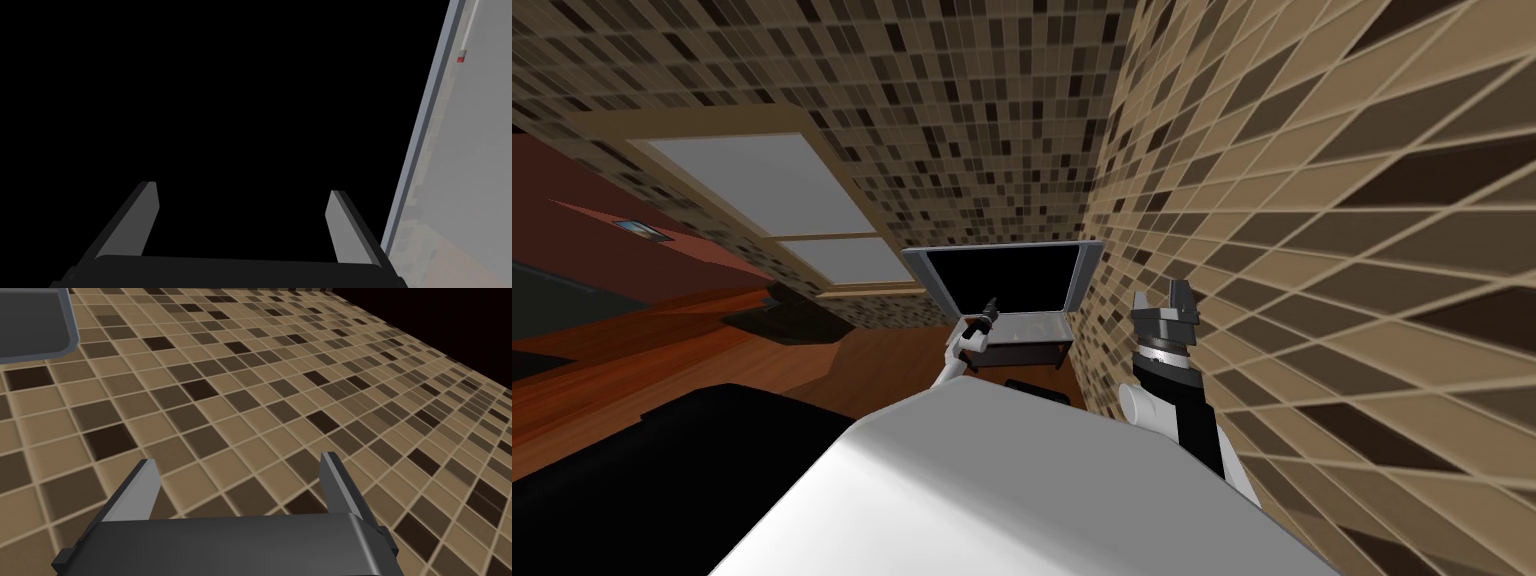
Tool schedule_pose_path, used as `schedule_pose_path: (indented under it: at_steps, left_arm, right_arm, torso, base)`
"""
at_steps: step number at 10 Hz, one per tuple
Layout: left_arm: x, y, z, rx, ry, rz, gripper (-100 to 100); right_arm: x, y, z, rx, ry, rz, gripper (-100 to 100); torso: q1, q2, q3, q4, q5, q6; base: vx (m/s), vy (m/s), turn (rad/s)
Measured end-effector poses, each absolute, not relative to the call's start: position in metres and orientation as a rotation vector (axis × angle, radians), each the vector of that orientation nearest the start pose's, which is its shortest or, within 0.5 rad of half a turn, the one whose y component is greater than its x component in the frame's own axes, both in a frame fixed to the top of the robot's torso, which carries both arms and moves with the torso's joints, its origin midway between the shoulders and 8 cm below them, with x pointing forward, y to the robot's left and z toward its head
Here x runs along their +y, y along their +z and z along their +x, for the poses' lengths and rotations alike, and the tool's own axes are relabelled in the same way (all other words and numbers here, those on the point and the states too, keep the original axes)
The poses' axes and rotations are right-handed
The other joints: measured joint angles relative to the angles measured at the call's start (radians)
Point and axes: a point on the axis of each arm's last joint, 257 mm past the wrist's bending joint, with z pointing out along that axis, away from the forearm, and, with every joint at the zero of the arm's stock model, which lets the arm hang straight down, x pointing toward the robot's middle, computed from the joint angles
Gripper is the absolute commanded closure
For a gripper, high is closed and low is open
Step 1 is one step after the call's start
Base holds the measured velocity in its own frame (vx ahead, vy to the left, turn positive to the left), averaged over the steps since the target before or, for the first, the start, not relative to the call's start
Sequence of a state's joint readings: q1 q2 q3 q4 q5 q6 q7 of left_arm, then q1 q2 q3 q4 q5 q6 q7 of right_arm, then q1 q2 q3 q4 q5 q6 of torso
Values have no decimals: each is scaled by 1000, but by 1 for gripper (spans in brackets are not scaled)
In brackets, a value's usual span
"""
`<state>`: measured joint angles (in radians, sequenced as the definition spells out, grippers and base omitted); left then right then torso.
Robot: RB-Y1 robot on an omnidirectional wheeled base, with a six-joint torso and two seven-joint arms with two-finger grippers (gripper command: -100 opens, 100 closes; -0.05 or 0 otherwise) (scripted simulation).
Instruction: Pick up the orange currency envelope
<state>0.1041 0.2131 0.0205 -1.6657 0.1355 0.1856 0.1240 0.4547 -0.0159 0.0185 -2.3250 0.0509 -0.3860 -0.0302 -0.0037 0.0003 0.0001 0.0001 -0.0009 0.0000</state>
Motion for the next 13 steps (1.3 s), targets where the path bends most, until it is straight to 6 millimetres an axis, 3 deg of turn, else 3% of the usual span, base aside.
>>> schedule_pose_path:
  at_steps: [3,6,9,13]
  left_arm:
    - [310,-308,513,1363,-1037,-1487,-100]
    - [315,-332,522,1443,-966,-1549,-100]
    - [321,-368,518,1530,-869,-1627,-100]
    - [330,-395,519,1615,-764,-1690,-100]
  right_arm:
    - [-263,37,358,665,1323,653,0]
    - [-263,37,358,665,1323,653,0]
    - [-263,37,358,665,1323,653,0]
    - [-263,37,358,665,1323,653,0]
  torso:
    - [1,-1,0,0,0,0]
    - [1,-1,-1,0,0,0]
    - [2,-1,-1,0,0,0]
    - [2,-2,-1,0,0,0]
  base:
    - [3,-46,18]
    - [6,-39,18]
    - [5,-31,16]
    - [18,-32,28]
